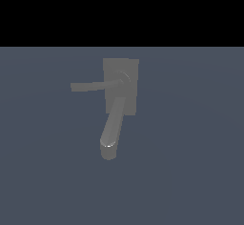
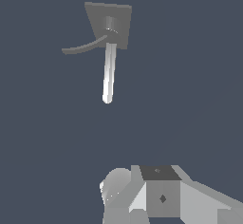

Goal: Turn on the faucet by rotating a designated handle.

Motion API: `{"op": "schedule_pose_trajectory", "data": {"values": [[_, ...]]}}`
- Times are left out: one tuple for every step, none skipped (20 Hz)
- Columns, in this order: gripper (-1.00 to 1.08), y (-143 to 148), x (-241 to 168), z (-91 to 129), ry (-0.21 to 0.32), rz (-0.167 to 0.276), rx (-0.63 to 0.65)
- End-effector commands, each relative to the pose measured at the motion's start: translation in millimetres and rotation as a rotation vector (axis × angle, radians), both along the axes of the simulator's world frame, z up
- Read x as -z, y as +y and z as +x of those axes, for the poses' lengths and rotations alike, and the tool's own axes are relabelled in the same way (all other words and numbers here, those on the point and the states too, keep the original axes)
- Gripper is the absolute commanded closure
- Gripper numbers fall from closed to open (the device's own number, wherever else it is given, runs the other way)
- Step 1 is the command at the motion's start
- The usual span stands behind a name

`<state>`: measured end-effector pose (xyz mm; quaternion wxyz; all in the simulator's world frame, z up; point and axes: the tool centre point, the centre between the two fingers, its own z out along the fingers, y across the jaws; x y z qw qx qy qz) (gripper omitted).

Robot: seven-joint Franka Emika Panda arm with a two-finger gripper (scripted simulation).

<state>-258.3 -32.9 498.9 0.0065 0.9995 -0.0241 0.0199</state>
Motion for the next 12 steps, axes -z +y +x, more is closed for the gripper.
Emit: {"op": "schedule_pose_trajectory", "data": {"values": [[1.08, -1.8, -2.3, 0.7, -0.010, -0.019, 0.006], [1.08, -2.1, -3.1, 0.9, -0.013, -0.031, 0.007], [1.08, -2.3, -4.0, 1.2, -0.016, -0.044, 0.008], [1.08, -2.8, -5.2, 1.6, -0.021, -0.059, 0.010], [1.08, -3.6, -6.8, 2.0, -0.027, -0.076, 0.013], [1.08, -4.6, -8.7, 2.6, -0.035, -0.095, 0.016], [1.08, -5.6, -10.8, 3.1, -0.042, -0.115, 0.020], [1.08, -6.6, -13.1, 3.7, -0.050, -0.138, 0.024], [1.08, -7.5, -15.6, 4.4, -0.059, -0.162, 0.027], [1.08, -8.4, -18.4, 5.1, -0.069, -0.189, 0.032], [1.08, -9.4, -21.5, 5.8, -0.079, -0.217, 0.036], [1.08, -10.3, -25.0, 6.6, -0.090, -0.248, 0.040]]}}
